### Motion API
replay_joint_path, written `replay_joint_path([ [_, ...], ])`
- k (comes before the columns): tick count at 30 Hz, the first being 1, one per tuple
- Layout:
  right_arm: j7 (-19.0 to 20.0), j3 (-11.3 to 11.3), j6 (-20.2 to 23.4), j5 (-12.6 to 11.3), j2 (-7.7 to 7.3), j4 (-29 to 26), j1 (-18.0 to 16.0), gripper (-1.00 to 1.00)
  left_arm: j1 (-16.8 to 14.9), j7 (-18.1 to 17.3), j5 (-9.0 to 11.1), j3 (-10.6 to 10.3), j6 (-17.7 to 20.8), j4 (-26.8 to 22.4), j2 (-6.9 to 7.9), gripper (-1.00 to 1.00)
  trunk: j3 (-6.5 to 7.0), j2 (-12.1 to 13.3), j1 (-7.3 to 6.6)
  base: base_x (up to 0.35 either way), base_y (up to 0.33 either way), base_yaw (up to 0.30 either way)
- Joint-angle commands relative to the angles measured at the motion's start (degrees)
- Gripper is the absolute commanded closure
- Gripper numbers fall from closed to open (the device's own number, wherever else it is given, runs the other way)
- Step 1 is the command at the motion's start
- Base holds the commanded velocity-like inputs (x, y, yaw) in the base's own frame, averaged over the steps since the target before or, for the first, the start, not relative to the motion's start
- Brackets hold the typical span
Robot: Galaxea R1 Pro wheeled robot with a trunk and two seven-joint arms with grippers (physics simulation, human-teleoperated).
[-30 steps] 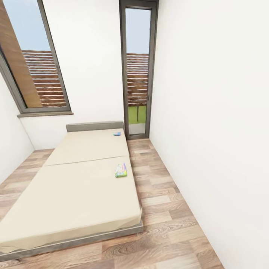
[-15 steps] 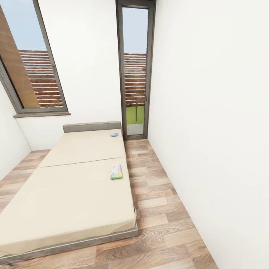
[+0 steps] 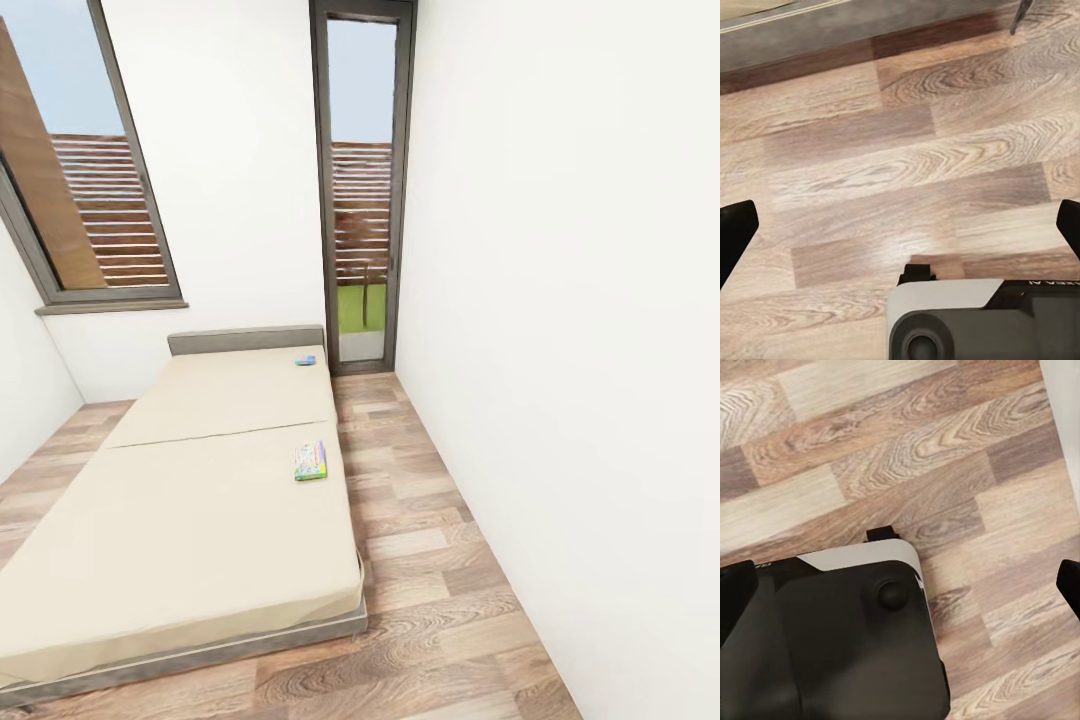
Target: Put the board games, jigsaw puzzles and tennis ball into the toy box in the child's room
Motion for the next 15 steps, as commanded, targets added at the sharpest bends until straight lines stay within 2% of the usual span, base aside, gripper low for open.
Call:
replay_joint_path([
  [1,-0.10,-0.05,-0.07,-0.52,0.03,-0.07,-0.03,-1.00,-0.03,0.53,-0.12,-0.42,-0.13,0.04,0.03,-1.00,-0.12,-0.12,0.03,0.000,0.000,0.000],
  [15,-0.10,-0.05,-0.02,-0.39,0.08,-0.03,-0.02,-1.00,-0.03,0.54,-0.07,-0.42,-0.13,0.04,0.03,-1.00,-0.12,-0.12,0.03,0.007,0.006,0.000],
])
